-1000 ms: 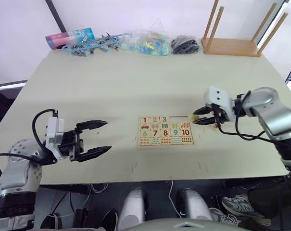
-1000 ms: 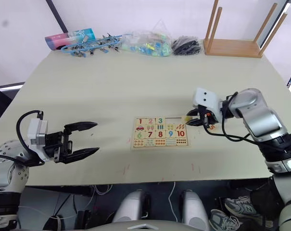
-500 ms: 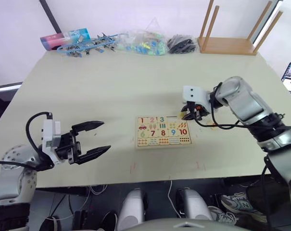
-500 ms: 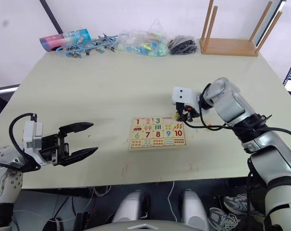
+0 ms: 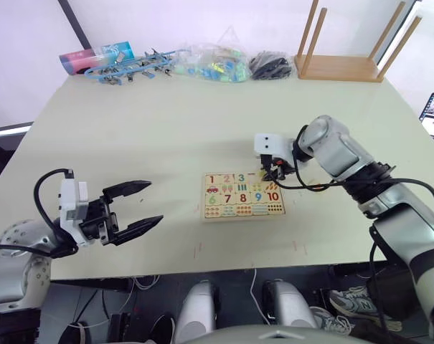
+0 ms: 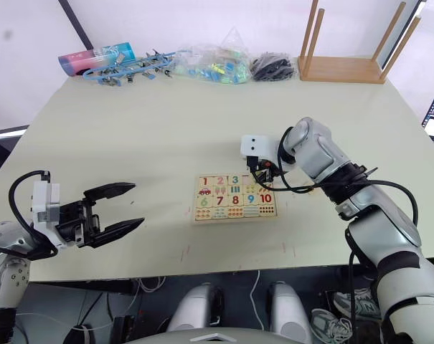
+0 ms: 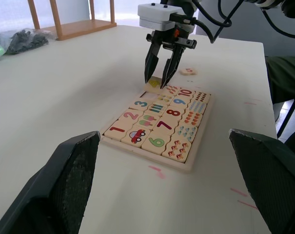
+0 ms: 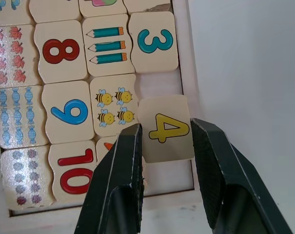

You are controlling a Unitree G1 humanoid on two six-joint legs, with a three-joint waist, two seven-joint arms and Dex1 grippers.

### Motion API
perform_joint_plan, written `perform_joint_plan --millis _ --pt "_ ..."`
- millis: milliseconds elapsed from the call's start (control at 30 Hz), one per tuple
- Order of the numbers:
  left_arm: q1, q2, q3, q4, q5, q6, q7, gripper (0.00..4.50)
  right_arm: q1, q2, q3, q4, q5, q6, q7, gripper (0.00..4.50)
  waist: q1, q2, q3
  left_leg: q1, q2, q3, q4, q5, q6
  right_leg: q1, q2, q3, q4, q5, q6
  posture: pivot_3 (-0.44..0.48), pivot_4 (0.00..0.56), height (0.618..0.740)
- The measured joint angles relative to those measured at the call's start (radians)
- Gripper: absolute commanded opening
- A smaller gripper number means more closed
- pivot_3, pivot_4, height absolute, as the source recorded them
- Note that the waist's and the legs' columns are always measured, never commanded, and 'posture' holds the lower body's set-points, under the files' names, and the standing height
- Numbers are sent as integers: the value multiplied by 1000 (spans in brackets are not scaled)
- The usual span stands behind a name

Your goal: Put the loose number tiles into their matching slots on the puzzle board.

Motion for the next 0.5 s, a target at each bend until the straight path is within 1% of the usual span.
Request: perform_joint_plan --millis 200,500 --pt "4 -4 1 -16 0 2 3 4500 -10 42 0 55 -24 -34 -4 899 0 0 0 0 0 0 0 0 0 0 0 0 0 0 0 0 150 740" --pt "17 -4 1 -18 0 3 10 4500 -10 50 -1 69 -39 -54 -3 899 -1 0 0 0 0 0 0 0 0 0 0 0 0 0 0 0 150 740"
